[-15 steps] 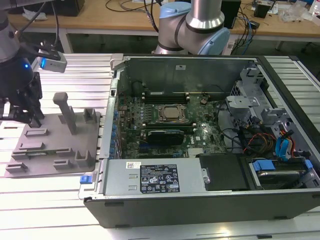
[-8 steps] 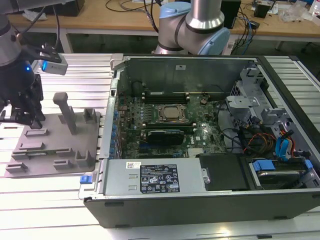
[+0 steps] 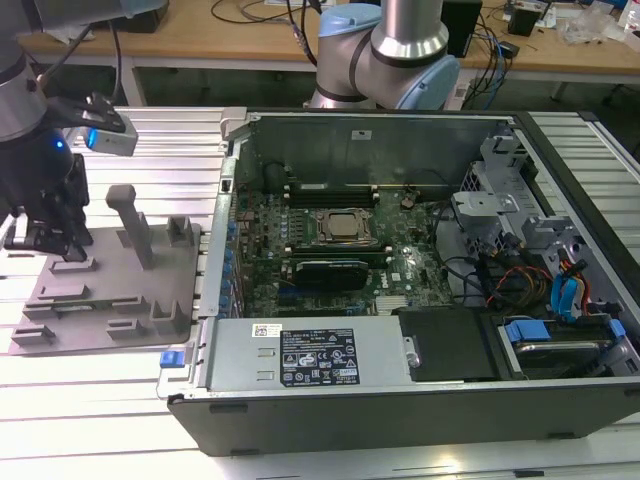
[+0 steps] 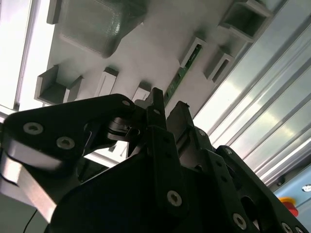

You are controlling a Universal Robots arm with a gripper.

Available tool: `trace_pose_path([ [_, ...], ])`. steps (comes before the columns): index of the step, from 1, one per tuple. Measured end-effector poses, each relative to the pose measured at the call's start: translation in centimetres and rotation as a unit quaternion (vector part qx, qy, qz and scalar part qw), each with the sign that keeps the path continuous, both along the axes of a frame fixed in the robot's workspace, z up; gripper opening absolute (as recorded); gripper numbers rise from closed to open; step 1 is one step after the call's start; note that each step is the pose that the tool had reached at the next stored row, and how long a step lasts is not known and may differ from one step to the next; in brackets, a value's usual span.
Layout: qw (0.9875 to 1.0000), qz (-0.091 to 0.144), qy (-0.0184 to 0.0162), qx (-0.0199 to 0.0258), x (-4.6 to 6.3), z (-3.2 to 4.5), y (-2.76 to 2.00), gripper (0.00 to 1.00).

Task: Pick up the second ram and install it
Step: 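Pick up the second ram and move it above second insertion slot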

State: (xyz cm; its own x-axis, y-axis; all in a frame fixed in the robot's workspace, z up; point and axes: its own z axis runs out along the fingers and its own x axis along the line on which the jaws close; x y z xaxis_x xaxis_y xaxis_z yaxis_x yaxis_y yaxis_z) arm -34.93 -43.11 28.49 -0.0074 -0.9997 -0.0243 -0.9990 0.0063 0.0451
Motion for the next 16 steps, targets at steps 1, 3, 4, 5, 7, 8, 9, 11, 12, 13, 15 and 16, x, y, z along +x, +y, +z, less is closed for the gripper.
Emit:
trace_pose_path([
  [1, 1.0, 0.0, 0.0, 0.0, 0.0, -0.08, 0.0, 0.28],
  [3, 1.0, 0.0, 0.0, 0.0, 0.0, -0.26, 0.0, 0.28],
  [4, 1.0, 0.0, 0.0, 0.0, 0.0, -0.41, 0.0, 0.28],
  [5, 1.0, 0.0, 0.0, 0.0, 0.0, -0.57, 0.0, 0.28],
  [7, 1.0, 0.0, 0.0, 0.0, 0.0, -0.79, 0.0, 0.28],
  [8, 1.0, 0.0, 0.0, 0.0, 0.0, -0.91, 0.0, 0.28],
  [9, 1.0, 0.0, 0.0, 0.0, 0.0, -1.0, 0.0, 0.28],
  [11, 1.0, 0.0, 0.0, 0.0, 0.0, -1.14, 0.0, 0.28],
  [12, 1.0, 0.0, -0.0001, 0.0001, 0.0, -1.21, 0.0, 0.28],
  [13, 1.0, 0.0, 0.0, 0.0, 0.0, -1.37, 0.0, 0.28],
  [15, 1.0, 0.0, 0.0, 0.0, 0.0, -1.49, 0.0, 0.28],
  [16, 1.0, 0.0, 0.0, 0.0, 0.0, -1.73, 0.0, 0.28],
])
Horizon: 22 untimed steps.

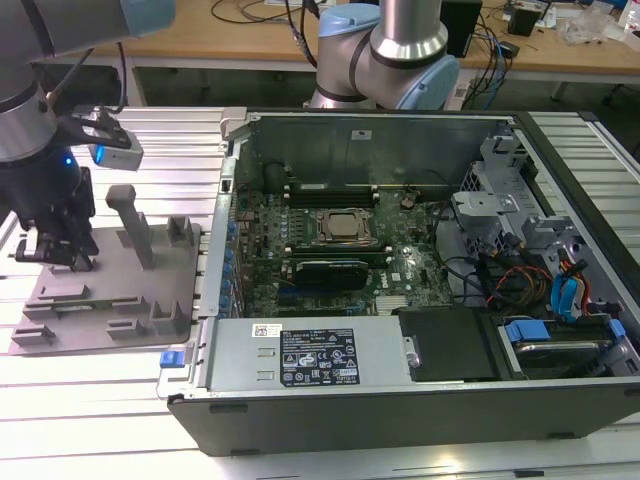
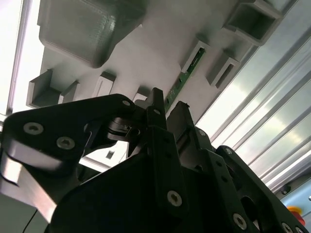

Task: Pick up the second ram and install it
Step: 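Pick up the second ram and move it above second insertion slot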

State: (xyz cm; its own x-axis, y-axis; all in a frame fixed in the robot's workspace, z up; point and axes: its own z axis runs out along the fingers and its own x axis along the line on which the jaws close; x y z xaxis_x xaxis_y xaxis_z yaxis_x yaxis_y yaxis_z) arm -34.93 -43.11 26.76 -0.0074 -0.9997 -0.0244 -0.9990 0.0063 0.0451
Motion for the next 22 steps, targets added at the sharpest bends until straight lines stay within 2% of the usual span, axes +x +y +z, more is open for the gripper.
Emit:
trace_pose_path([
  [4, 1.0, 0.0, 0.0, 0.0, -0.1, -0.71, -0.35, 0.28],
  [5, 1.0, 0.0, 0.0, 0.0, -0.2, -1.02, -0.69, 0.28],
  [7, 1.0, 0.0, 0.0, 0.0, -0.4, -1.29, -0.99, 0.28],
  [9, 1.0, 0.0, 0.0, 0.0, -0.9, -2.05, -1.75, 0.28],
  [11, 1.0, 0.001, 0.0, 0.0, -1.0, -2.47, -2.18, 0.28],
  [13, 1.0, 0.001, 0.0, 0.0001, -1.1, -2.89, -2.31, 0.28],
  [19, 1.0, 0.001, 0.0001, 0.0003, -1.7, -5.29, -2.32, 0.28],
  [22, 1.0, 0.001, 0.0001, 0.0003, -1.7, -6.13, -2.3, 0.28],
])
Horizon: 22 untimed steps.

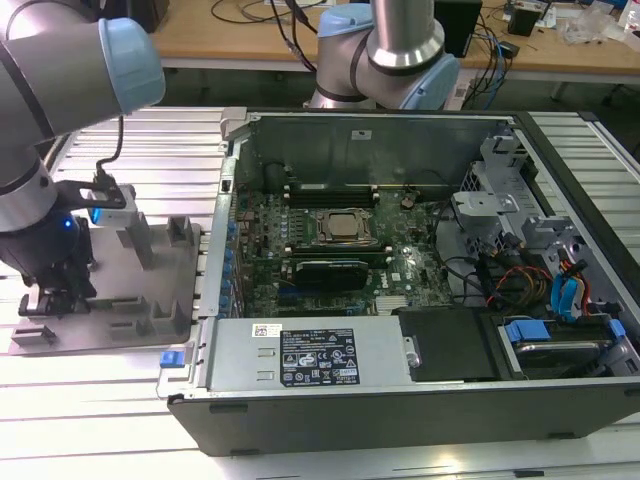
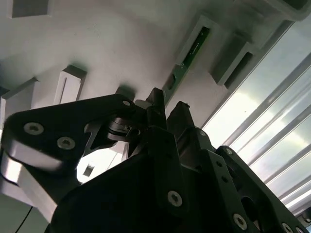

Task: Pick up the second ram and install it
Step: 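Pick up the second ram and move it above second insertion slot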

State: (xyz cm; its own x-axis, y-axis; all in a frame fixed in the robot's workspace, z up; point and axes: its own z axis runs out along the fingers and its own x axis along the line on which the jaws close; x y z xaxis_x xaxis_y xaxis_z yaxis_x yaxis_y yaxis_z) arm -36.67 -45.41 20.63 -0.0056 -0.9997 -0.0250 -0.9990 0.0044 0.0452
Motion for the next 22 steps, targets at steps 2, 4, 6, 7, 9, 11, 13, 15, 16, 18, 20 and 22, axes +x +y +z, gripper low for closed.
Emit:
trace_pose_path([
  [2, 1.0, 0.0, 0.0, 0.0, 0.0, -0.5, 0.01, 0.28],
  [4, 1.0, 0.0, 0.0, -0.0001, 0.0, -0.54, 0.0, 0.28],
  [6, 1.0, 0.0, 0.0, 0.0, 0.0, -0.56, 0.01, 0.28],
  [7, 1.0, 0.0, 0.0, 0.0, 0.0, -0.57, 0.01, 0.28],
  [9, 1.0, 0.0, 0.0, 0.0, 0.0, -0.58, 0.01, 0.2],
  [11, 1.0, 0.0, 0.0, 0.0, 0.0, -0.59, 0.01, 0.13],
  [13, 1.0, 0.0, 0.0, 0.0, 0.0, -0.59, 0.01, 0.11],
  [15, 1.0, 0.0, 0.0, 0.0, 0.0, -0.61, 0.01, 0.11],
  [16, 1.0, 0.0, 0.0, 0.0, 0.0, -0.62, 0.01, 0.11],
  [18, 1.0, 0.0, 0.0, 0.0, 0.0, -0.62, 0.01, 0.11],
  [20, 1.0, 0.0, 0.0, 0.0, 0.0, -0.63, 0.01, 0.11],
  [22, 1.0, 0.0, 0.0, 0.0, 0.0, -0.64, 0.01, 0.11],
])
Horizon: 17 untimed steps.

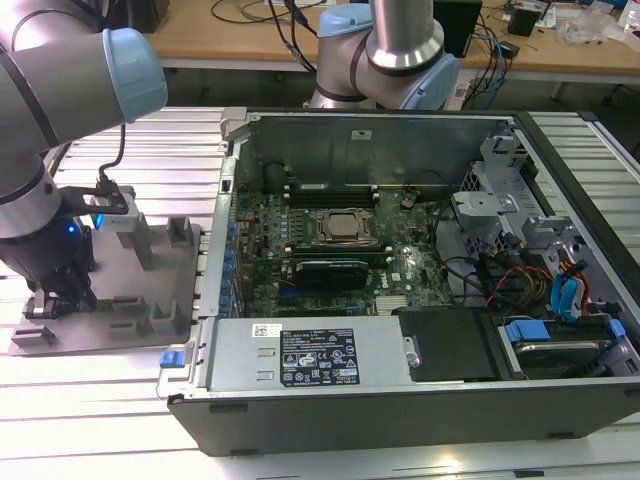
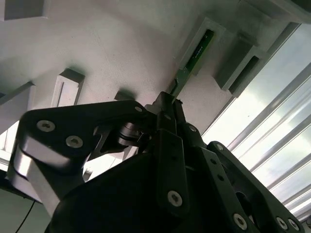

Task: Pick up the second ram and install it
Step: 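Pick up the second ram and move it above second insertion slot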

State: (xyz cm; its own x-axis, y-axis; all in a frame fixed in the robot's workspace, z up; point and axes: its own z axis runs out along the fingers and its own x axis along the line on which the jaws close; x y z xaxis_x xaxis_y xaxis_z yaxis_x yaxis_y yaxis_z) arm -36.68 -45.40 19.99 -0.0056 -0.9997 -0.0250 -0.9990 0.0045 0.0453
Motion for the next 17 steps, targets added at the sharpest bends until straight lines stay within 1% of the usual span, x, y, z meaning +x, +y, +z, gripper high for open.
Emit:
trace_pose_path([
  [2, 1.0, 0.0, -0.0003, 0.0002, 0.0, 0.13, 0.01, 0.11],
  [3, 1.0, 0.0, -0.0001, 0.0001, 0.0, 0.41, 0.01, 0.11],
  [4, 1.0, 0.0, 0.0, 0.0, 0.0, 0.64, 0.14, 0.11],
  [6, 1.0, 0.0, 0.0, 0.0, 0.0, 0.81, 0.19, 0.11],
  [9, 1.0, 0.0, -0.0001, 0.0, 0.0, 1.67, 0.41, 0.11],
  [11, 1.0, 0.0, 0.0, 0.0, 0.0, 3.16, 0.44, 0.11],
  [13, 1.0, 0.0, -0.0001, 0.0, 0.0, 3.8, 0.45, 0.11],
  [14, 1.0, 0.0, -0.0001, 0.0, 0.0, 4.26, 0.46, 0.11],
  [15, 1.0, 0.0, 0.0, 0.0, 0.0, 5.27, 0.49, 0.11],
  [16, 1.0, 0.0, -0.0001, 0.0, 0.0, 5.9, 0.49, 0.11],
  [17, 1.0, 0.0, 0.0, 0.0, 0.0, 6.07, 0.49, 0.11],
])
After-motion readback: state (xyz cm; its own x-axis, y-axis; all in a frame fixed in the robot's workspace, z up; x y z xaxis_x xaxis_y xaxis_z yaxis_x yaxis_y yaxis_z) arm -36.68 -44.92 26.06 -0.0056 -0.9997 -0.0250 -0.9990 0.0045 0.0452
